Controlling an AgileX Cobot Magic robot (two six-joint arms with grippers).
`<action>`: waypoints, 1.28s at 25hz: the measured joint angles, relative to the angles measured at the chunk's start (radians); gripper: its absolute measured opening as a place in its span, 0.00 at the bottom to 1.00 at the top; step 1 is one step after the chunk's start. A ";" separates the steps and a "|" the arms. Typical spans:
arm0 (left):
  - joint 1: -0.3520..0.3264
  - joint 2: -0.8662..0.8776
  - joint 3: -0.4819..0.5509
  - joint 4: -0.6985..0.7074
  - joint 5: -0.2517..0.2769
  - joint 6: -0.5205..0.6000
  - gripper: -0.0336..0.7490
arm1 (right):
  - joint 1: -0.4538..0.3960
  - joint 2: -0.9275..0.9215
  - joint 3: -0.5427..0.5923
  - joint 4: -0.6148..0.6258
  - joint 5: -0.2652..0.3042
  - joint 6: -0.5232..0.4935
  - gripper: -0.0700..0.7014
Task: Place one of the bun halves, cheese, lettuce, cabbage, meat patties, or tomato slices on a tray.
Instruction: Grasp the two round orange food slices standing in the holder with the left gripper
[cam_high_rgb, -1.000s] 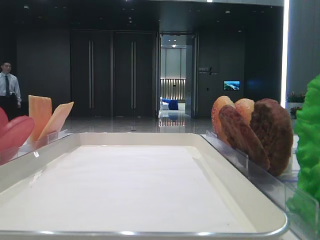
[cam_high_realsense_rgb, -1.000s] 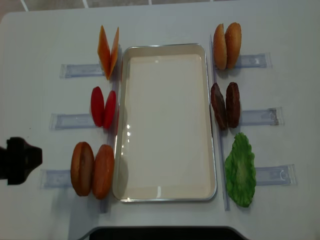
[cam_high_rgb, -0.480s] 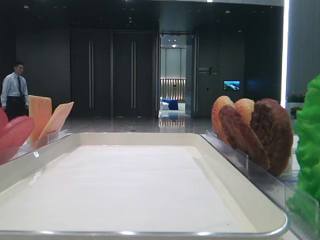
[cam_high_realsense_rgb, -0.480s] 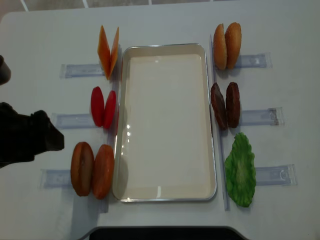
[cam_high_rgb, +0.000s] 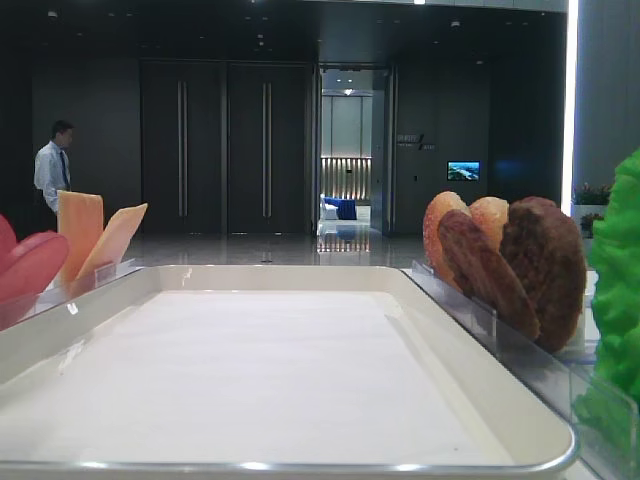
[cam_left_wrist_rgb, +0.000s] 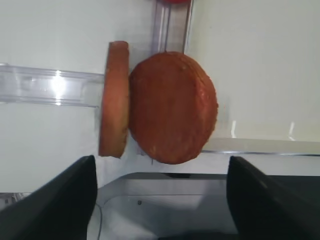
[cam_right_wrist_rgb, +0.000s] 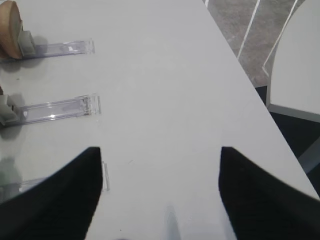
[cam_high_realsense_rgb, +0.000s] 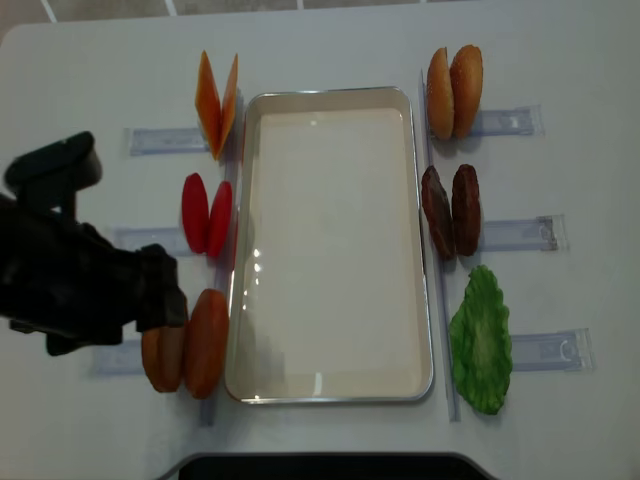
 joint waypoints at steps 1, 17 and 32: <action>-0.037 0.032 -0.001 0.008 -0.015 -0.032 0.83 | 0.000 0.000 0.000 0.000 0.000 0.000 0.70; -0.169 0.353 -0.082 0.143 -0.135 -0.187 0.82 | 0.000 0.000 0.000 0.000 0.000 0.000 0.70; -0.169 0.482 -0.096 0.132 -0.121 -0.124 0.36 | 0.000 0.000 0.000 0.000 0.000 0.000 0.70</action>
